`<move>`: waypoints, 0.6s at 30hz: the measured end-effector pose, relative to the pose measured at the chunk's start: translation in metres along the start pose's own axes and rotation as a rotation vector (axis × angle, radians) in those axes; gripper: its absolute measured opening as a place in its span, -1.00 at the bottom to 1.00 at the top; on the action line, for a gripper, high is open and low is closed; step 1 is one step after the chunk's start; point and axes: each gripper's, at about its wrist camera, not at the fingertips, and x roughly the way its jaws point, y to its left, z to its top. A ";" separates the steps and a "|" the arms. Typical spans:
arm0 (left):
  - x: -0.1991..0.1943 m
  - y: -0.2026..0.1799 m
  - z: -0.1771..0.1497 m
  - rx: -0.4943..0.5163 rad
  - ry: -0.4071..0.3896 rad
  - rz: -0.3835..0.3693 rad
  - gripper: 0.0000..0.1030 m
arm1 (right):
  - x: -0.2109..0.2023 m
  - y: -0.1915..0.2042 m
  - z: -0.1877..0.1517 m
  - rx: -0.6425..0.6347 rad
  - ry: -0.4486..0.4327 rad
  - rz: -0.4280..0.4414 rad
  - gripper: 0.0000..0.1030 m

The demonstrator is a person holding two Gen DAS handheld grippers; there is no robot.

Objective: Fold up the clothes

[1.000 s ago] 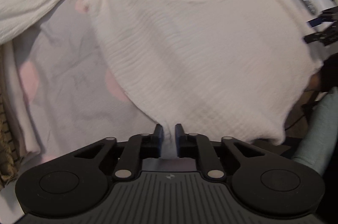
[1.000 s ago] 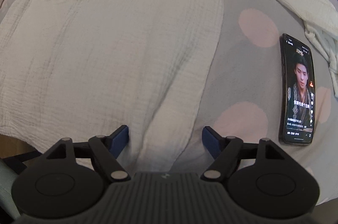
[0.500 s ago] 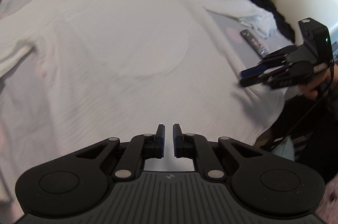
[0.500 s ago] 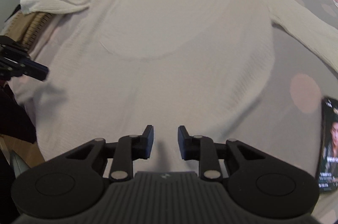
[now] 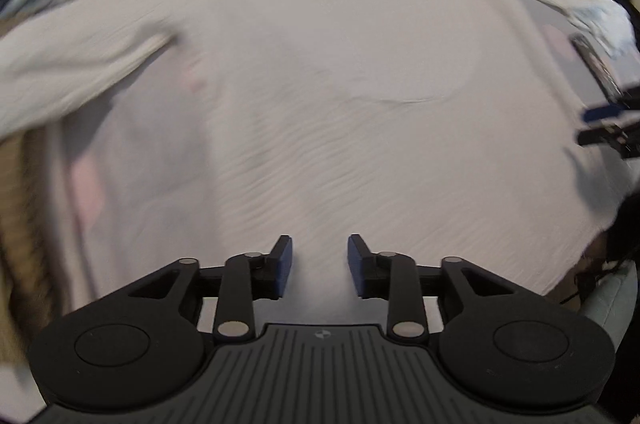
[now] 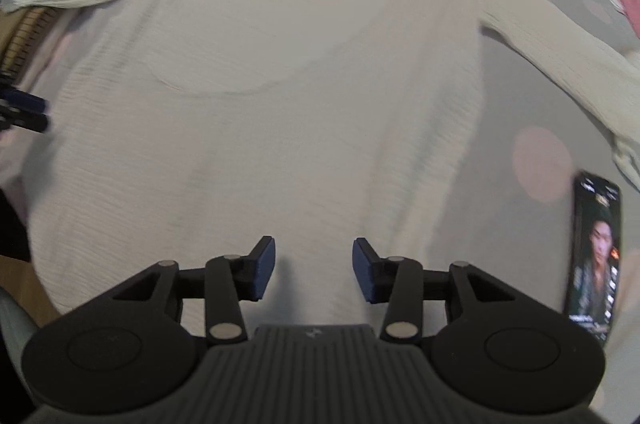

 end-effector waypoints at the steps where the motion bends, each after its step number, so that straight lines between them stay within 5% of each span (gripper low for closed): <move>1: 0.000 0.004 -0.002 -0.013 0.011 0.026 -0.29 | 0.001 -0.005 -0.003 0.013 0.005 -0.010 -0.07; 4: 0.001 0.017 -0.012 -0.047 0.075 0.114 -0.20 | 0.003 -0.014 -0.010 0.046 0.014 -0.015 -0.07; 8: 0.016 0.034 -0.021 -0.127 0.165 -0.012 -0.19 | 0.006 -0.011 -0.009 0.039 0.021 -0.015 -0.05; 11: 0.036 0.032 -0.022 -0.123 0.231 -0.014 -0.20 | 0.004 -0.004 -0.005 0.016 0.011 -0.003 -0.04; 13: 0.042 0.028 -0.022 -0.088 0.248 0.014 -0.40 | 0.003 -0.001 -0.003 0.002 0.001 0.002 0.00; 15: 0.034 0.026 -0.017 -0.082 0.214 -0.054 -0.89 | 0.001 0.000 -0.003 -0.010 -0.007 0.001 0.04; 18: 0.022 0.023 -0.011 -0.073 0.162 -0.157 -0.92 | 0.005 0.001 -0.007 -0.024 0.012 -0.008 0.04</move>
